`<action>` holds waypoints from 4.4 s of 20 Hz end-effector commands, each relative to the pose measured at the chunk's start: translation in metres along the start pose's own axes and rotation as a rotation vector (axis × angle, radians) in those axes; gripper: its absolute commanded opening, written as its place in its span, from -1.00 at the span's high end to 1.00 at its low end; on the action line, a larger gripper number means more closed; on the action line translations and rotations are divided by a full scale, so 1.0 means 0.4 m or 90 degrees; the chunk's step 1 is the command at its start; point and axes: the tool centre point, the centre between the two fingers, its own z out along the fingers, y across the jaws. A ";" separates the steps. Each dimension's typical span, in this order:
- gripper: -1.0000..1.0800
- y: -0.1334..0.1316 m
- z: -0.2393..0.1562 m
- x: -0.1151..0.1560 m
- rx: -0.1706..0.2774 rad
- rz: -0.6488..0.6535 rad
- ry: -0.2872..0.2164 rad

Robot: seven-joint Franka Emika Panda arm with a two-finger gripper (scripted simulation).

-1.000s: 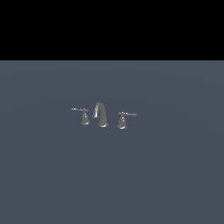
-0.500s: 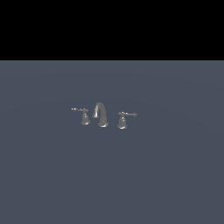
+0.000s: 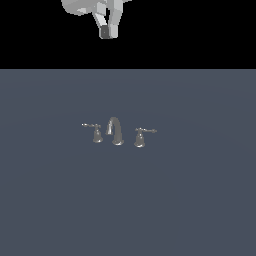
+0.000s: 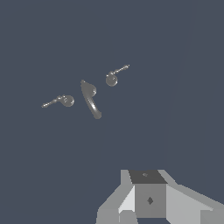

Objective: Turn on the faucet by rotating a designated handle.

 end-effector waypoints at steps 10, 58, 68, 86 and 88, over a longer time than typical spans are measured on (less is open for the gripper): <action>1.00 -0.068 0.177 0.125 -0.003 0.178 -0.004; 1.00 0.007 0.699 0.526 -0.020 0.711 -0.011; 1.00 0.065 0.696 0.481 -0.019 0.712 -0.011; 1.00 0.084 0.695 0.386 -0.018 0.719 -0.009; 1.00 0.069 0.694 0.364 -0.018 0.717 -0.009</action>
